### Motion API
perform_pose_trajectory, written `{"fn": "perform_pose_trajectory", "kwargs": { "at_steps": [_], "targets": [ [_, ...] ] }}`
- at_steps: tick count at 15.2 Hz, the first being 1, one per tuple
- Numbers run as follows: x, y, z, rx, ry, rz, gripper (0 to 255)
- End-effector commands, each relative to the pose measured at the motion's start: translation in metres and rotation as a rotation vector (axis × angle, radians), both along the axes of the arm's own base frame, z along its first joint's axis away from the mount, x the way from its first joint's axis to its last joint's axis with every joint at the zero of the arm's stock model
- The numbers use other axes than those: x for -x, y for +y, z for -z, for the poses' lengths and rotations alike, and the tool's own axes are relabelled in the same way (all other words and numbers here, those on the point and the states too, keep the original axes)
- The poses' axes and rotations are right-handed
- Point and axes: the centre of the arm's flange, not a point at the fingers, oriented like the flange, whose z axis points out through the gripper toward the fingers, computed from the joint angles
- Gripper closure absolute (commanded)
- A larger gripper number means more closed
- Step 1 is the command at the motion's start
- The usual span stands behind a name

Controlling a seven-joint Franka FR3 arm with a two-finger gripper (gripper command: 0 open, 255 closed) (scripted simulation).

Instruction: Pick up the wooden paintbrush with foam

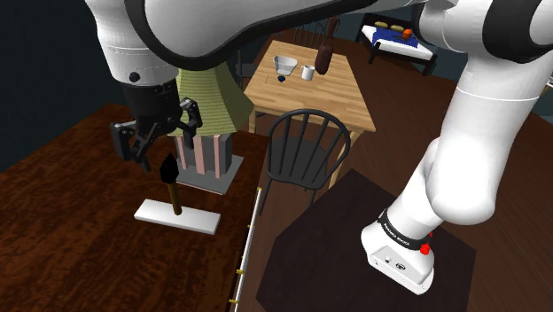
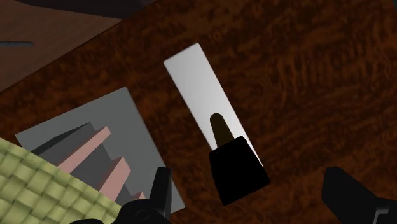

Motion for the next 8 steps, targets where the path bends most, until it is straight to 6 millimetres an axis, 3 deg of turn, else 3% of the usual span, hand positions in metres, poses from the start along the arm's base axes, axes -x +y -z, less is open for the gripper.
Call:
{"fn": "perform_pose_trajectory", "kwargs": {
  "at_steps": [1, 5, 7, 8],
  "targets": [
    [-0.006, 0.0, 0.013, -0.007, -0.005, 0.005, 0],
    [-0.006, 0.0, 0.037, -0.007, -0.005, 0.005, 0],
    [-0.006, 0.0, 0.037, -0.007, -0.005, 0.005, 0],
    [-0.005, 0.0, 0.037, -0.007, -0.005, 0.006, 255]
  ]
}}
